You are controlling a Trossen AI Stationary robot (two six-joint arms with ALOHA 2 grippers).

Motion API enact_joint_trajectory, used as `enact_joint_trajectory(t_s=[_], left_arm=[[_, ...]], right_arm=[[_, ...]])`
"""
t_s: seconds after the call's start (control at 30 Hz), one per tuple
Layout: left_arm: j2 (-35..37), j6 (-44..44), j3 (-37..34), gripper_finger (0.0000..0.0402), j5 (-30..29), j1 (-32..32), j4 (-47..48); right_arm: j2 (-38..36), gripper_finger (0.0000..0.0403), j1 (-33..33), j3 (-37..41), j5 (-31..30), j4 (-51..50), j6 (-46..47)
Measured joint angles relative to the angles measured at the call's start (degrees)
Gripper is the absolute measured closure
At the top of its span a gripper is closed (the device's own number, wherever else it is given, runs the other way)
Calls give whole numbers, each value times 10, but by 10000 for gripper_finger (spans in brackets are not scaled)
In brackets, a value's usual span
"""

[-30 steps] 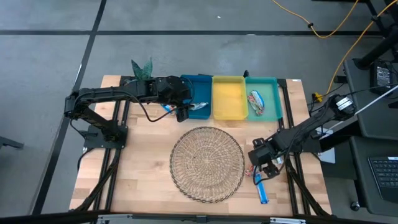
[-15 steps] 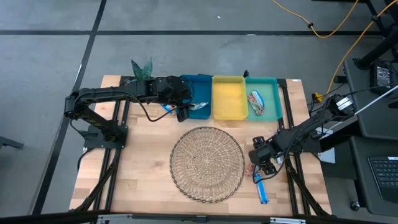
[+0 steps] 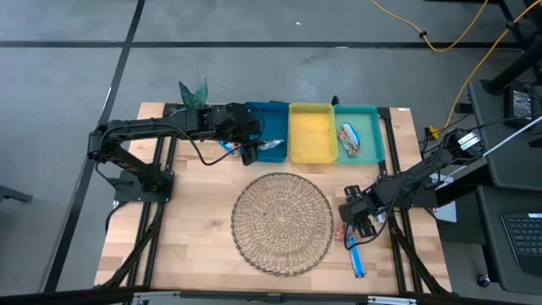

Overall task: Pick and place Granola Bars by type
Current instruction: Put the red granola bar into the green bin

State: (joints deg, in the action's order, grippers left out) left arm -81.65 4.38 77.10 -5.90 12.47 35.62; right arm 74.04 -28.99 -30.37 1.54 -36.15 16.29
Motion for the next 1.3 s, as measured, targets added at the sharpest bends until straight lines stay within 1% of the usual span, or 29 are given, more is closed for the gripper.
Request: enact_joint_trajectory(t_s=[0.2, 0.27, 0.37, 0.6, 0.93, 1.13, 1.3], left_arm=[[0, 5, 0, 231, -11, 0, 0], [0, 5, 0, 231, -11, 0, 0], [0, 5, 0, 231, -11, 0, 0], [0, 11, 0, 231, -11, 0, 0], [0, 24, 0, 231, -26, 0, 0], [0, 24, 0, 231, -26, 0, 1], [0, 24, 0, 231, -26, 0, 1]], right_arm=[[0, 274, 0, 0, 0, 0, 2], [0, 293, 0, 0, 0, 0, 2], [0, 311, 0, 0, 0, 0, 18], [0, 318, 0, -16, 1, -14, 88], [0, 318, 3, -42, 1, -26, 134], [0, 318, 34, -94, 16, -73, 133], [0, 318, 75, -154, 15, -93, 104]])
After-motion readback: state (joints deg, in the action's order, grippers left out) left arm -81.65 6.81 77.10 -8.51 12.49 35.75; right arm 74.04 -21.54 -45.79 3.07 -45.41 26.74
